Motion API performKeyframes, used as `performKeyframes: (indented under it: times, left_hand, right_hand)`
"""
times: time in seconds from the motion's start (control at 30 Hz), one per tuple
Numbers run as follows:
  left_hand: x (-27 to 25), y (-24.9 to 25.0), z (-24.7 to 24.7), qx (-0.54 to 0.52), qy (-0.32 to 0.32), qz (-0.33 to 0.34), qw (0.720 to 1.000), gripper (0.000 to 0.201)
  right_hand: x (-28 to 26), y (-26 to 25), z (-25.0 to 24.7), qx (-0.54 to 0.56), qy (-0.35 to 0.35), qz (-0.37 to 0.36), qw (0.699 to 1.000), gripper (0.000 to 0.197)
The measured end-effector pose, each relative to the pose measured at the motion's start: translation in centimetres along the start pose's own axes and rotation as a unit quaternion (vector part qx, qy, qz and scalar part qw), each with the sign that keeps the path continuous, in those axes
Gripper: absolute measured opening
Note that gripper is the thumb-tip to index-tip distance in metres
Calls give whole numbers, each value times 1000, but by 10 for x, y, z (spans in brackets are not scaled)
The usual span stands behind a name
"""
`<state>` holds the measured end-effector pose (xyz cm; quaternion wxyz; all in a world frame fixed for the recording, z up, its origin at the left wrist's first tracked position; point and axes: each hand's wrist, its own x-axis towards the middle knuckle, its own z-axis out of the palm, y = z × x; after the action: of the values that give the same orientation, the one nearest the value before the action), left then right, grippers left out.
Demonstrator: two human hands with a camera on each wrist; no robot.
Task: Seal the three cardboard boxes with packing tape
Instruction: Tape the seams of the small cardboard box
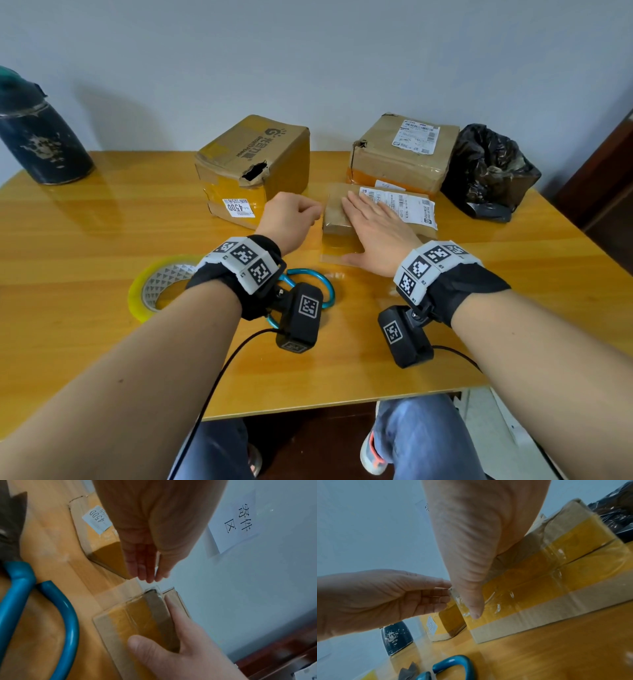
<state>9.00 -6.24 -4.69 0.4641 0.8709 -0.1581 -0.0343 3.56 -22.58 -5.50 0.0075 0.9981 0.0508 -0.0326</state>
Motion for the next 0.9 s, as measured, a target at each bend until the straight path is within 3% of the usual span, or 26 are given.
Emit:
performKeyframes:
  times: [0.17,0.33,0.67,0.77,0.9]
  left_hand:
    - [1,-6,10,-77,-42,12,996,10]
    - [3,-5,8,-91,-91,8,992,17]
    - [9,1,12,33,-103,50,993,32]
    - [10,3,6,70,-141,50,986,38]
    - [15,10,-8,93,-173,54,979,28]
  right_hand:
    - [-7,11,1,1,9,-25,1000,94]
    - [-10,17,4,-4,27,-39,999,93]
    - [-10,17,8,-19,42,-40,998,95]
    - [-11,17,8,-16,43,-41,998,96]
    - [-12,16,6,-15,47,-44,998,95]
